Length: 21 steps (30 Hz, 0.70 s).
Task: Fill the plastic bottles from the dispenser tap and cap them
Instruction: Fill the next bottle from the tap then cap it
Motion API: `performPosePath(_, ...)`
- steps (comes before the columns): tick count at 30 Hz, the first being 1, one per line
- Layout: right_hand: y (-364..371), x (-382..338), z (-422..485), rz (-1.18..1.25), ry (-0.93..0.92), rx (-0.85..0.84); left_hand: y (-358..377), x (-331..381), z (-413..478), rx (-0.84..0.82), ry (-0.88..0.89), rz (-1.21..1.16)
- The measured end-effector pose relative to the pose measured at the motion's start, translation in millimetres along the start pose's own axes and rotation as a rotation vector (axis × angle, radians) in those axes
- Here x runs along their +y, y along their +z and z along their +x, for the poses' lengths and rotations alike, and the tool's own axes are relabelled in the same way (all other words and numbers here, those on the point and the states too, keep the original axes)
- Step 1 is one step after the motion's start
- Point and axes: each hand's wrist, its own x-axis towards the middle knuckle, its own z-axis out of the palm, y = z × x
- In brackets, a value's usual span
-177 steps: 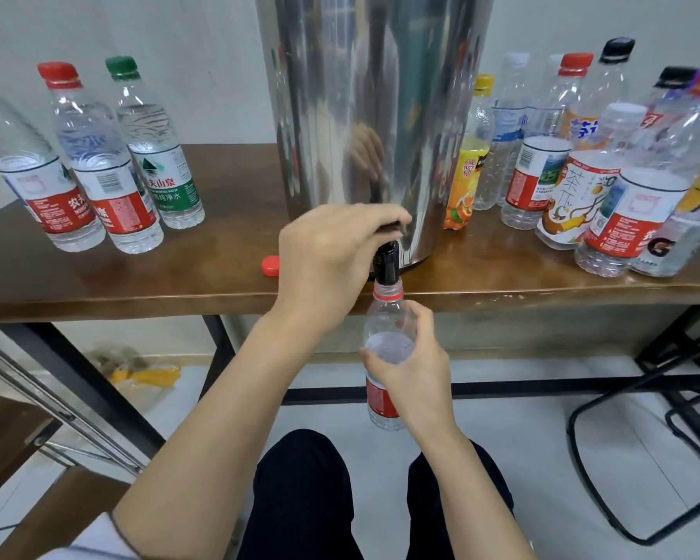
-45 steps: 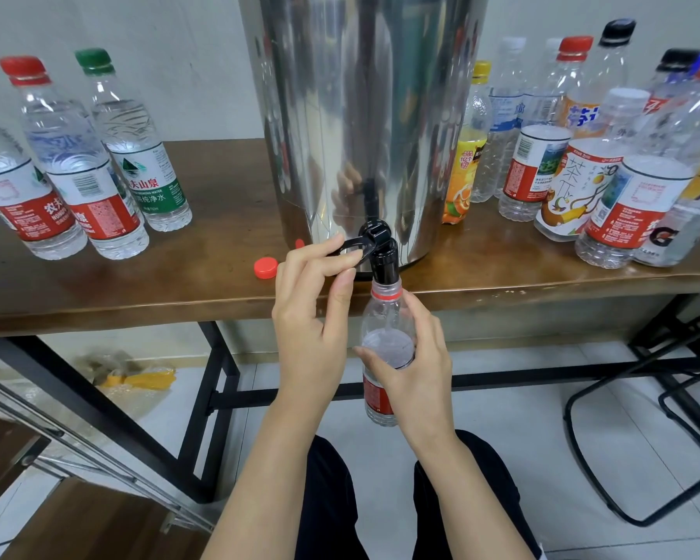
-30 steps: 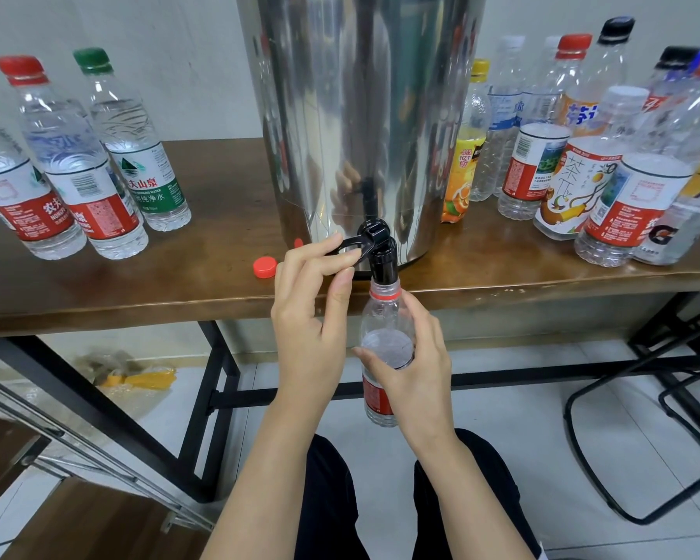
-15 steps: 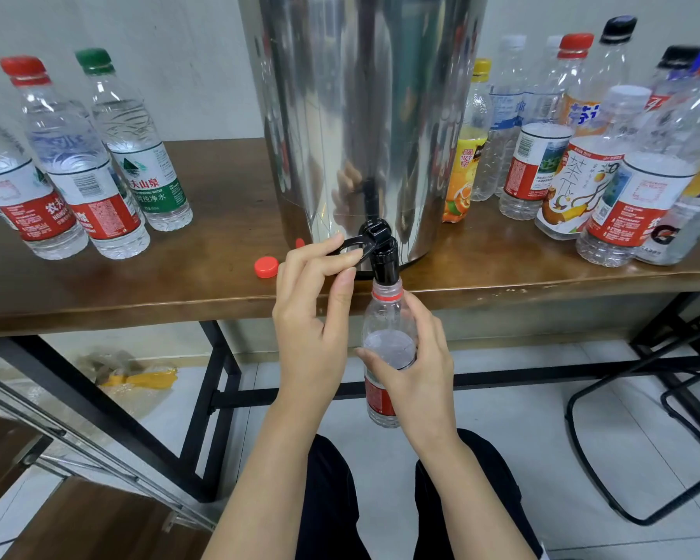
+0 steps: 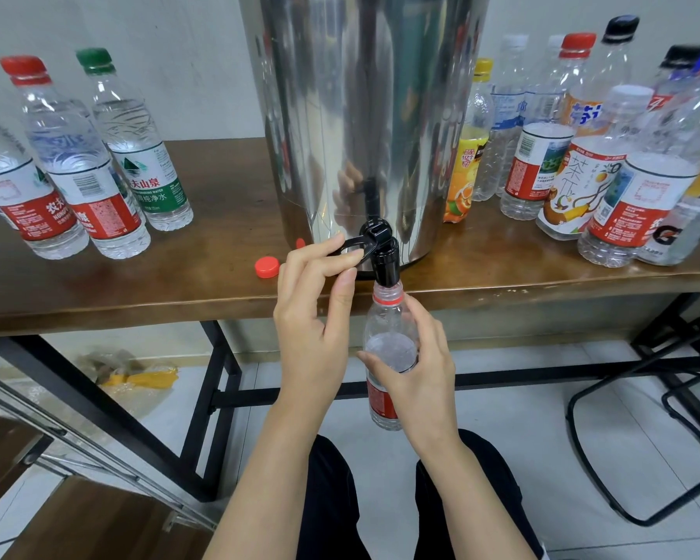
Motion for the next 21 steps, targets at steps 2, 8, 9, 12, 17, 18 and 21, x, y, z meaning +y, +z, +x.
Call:
performPosePath(2,0.0,0.0,-0.1,0.001,0.003,-0.005,-0.1,0.1,-0.1,0.0,-0.004,-0.002)
performPosePath(8,0.0,1.6,-1.3,0.004,0.01,-0.007,-0.5,1.0,0.7,0.001,-0.001,-0.005)
performPosePath(9,0.3,1.6,-1.2,0.004,0.011,-0.005,-0.5,1.3,0.8,0.001,-0.002,-0.007)
performPosePath(12,0.4,1.6,-0.7,0.008,0.015,-0.003,-0.3,1.4,1.1,0.003,-0.004,-0.007)
performPosePath(17,0.3,0.6,-0.2,0.018,0.013,-0.002,0.0,0.6,0.4,0.001,-0.014,-0.011)
performPosePath(18,0.5,0.3,-0.2,0.019,0.013,-0.002,-0.1,0.7,0.3,0.001,-0.014,-0.011)
performPosePath(21,1.5,0.3,-0.1,0.027,0.017,-0.006,0.0,0.8,0.3,0.0,-0.012,-0.009)
